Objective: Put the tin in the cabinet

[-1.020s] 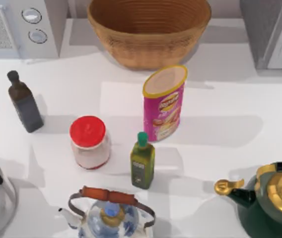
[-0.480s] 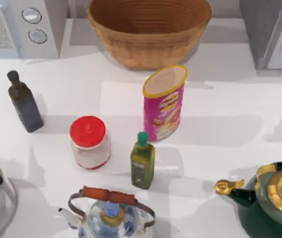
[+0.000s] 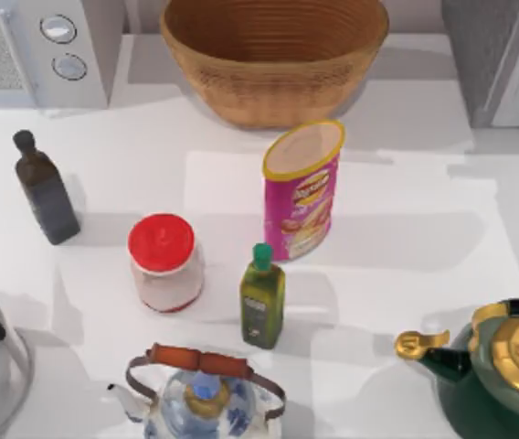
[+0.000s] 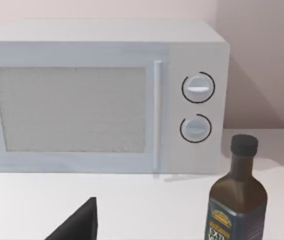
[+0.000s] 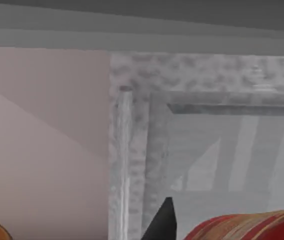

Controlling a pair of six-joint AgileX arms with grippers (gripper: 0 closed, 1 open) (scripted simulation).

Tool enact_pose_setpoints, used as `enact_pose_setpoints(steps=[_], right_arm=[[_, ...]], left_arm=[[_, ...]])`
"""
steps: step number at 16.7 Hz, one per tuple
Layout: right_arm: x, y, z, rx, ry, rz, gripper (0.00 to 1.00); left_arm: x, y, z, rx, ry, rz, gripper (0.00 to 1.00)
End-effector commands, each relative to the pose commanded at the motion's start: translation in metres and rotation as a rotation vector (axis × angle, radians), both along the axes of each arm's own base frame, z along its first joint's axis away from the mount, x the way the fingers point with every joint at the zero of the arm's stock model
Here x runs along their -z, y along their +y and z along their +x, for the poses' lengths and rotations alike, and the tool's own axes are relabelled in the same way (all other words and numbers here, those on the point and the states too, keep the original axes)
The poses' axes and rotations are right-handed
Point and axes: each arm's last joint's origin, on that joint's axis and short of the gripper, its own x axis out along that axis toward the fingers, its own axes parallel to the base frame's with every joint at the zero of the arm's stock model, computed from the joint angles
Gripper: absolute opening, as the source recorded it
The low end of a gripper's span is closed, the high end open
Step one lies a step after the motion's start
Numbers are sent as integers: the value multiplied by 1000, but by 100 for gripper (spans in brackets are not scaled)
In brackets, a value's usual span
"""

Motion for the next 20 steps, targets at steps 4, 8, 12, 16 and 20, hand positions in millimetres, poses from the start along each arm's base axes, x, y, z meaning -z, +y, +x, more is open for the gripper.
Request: enact_pose_setpoints(steps=[4, 8, 12, 16, 20], right_arm=[[-29, 16, 44, -24, 29, 27, 0], [-38, 29, 75, -42, 61, 39, 0], [-38, 30, 79, -44, 67, 39, 0], [-36, 30, 83, -37, 79, 40, 0], [-37, 30, 121, -15, 136, 39, 0]], left_arm=[[0, 0, 0, 0, 0, 0, 100], [0, 0, 0, 0, 0, 0, 100], [0, 0, 0, 0, 0, 0, 100], [0, 0, 0, 0, 0, 0, 100], [0, 0, 0, 0, 0, 0, 100]])
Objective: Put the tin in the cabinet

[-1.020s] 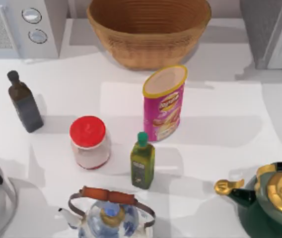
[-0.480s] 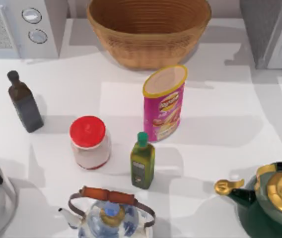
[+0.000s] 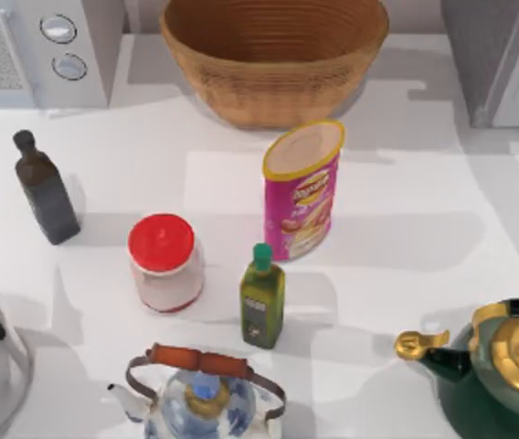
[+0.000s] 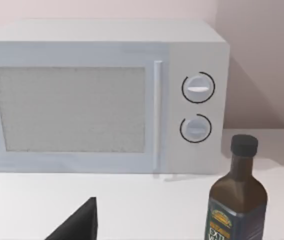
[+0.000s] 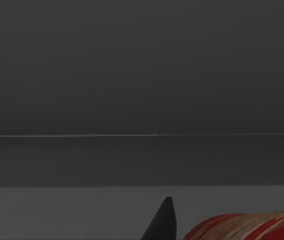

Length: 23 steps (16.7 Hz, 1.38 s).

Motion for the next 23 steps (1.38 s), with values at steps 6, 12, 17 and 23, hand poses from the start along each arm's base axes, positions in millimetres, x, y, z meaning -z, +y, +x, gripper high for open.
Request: enact_pose_setpoints(steps=[6, 12, 17, 23], right_arm=[[-15, 0, 77, 4, -2, 11, 0], [-18, -2, 108, -21, -56, 4, 0], [-18, -2, 109, -24, -63, 3, 0], [-18, -2, 109, -24, -63, 3, 38]], left_arm=[[0, 0, 0, 0, 0, 0, 100], [0, 0, 0, 0, 0, 0, 100], [0, 0, 0, 0, 0, 0, 100], [0, 0, 0, 0, 0, 0, 100]])
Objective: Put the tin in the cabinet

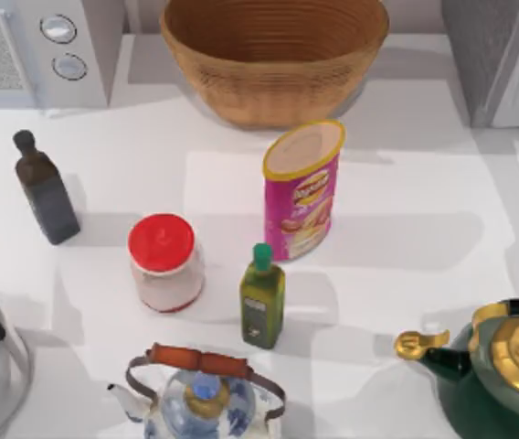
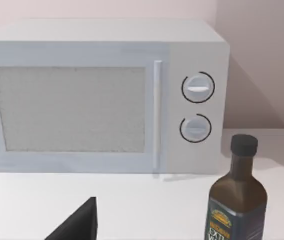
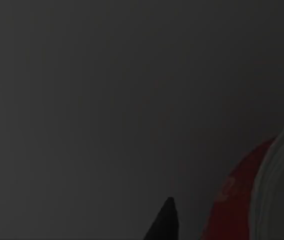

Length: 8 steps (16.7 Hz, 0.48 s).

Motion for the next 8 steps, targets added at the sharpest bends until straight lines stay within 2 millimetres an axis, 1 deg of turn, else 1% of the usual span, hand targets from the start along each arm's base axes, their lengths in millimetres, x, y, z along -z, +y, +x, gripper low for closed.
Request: enact_pose_setpoints(steps=[8], right_arm=[[0, 0, 0, 0, 0, 0, 98]], left_arm=[[0, 0, 0, 0, 0, 0, 100]])
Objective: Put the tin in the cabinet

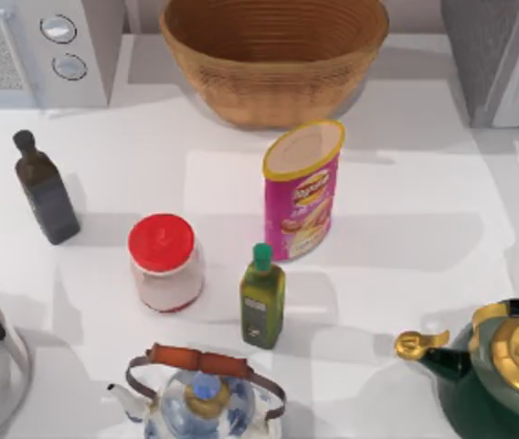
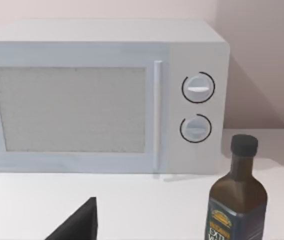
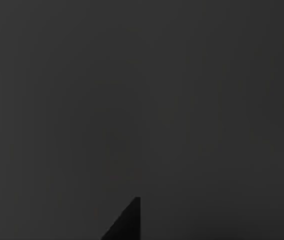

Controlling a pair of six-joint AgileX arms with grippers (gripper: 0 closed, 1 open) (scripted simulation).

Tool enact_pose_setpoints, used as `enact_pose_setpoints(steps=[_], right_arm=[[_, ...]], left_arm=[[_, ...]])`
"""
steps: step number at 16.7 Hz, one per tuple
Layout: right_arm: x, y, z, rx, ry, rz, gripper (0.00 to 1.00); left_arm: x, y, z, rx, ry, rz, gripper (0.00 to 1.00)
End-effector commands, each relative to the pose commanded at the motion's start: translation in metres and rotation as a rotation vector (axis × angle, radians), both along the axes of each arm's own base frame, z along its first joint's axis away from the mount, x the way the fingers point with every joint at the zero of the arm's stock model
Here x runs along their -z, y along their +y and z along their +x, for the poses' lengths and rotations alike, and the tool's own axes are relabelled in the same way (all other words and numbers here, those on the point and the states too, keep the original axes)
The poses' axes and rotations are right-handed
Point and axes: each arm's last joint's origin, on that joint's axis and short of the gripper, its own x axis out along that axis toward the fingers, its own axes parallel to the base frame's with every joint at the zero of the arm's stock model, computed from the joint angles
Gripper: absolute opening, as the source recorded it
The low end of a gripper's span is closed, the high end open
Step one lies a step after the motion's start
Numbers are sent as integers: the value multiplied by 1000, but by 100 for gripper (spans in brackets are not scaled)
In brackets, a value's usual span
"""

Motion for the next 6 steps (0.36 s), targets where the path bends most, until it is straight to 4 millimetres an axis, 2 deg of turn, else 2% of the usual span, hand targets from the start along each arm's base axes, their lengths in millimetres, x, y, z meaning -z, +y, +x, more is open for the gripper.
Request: enact_pose_setpoints(steps=[6], right_arm=[[0, 0, 0, 0, 0, 0, 100]], left_arm=[[0, 0, 0, 0, 0, 0, 100]])
